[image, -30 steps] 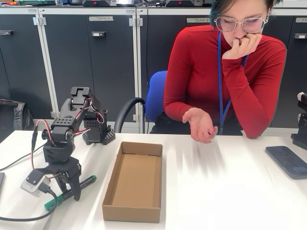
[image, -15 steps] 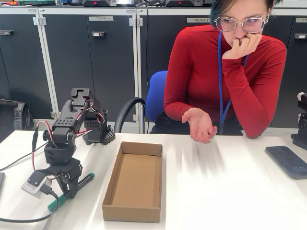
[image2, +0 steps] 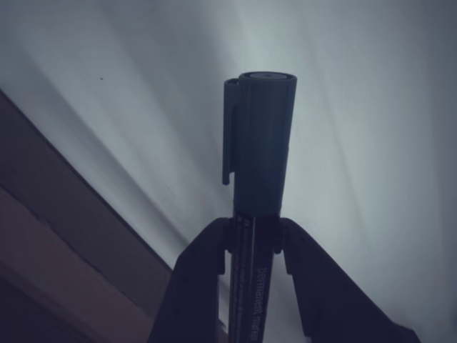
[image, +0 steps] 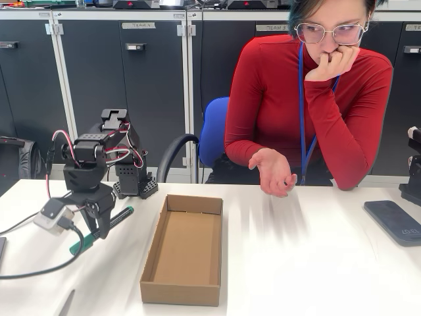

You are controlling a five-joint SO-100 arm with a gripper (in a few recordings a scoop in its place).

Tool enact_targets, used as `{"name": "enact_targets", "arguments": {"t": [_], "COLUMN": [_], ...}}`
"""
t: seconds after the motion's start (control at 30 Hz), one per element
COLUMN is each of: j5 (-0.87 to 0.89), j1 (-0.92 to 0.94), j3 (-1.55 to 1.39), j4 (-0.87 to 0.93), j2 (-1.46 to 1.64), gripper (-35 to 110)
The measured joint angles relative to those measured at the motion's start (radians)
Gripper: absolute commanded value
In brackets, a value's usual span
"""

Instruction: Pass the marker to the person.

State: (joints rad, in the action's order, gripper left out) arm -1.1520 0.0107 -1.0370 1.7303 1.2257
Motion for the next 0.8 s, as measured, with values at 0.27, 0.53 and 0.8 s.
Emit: {"name": "enact_targets", "arguments": {"t": [0.27,0.53,0.8], "j5": [-0.006,0.003,0.216], "j1": [-0.064,-0.158,-0.301], "j3": [-0.026,0.028,0.028], "j4": [0.003,-0.008,-0.288], "j2": [0.281,0.456,0.584], "gripper": [-5,-5,-5]}}
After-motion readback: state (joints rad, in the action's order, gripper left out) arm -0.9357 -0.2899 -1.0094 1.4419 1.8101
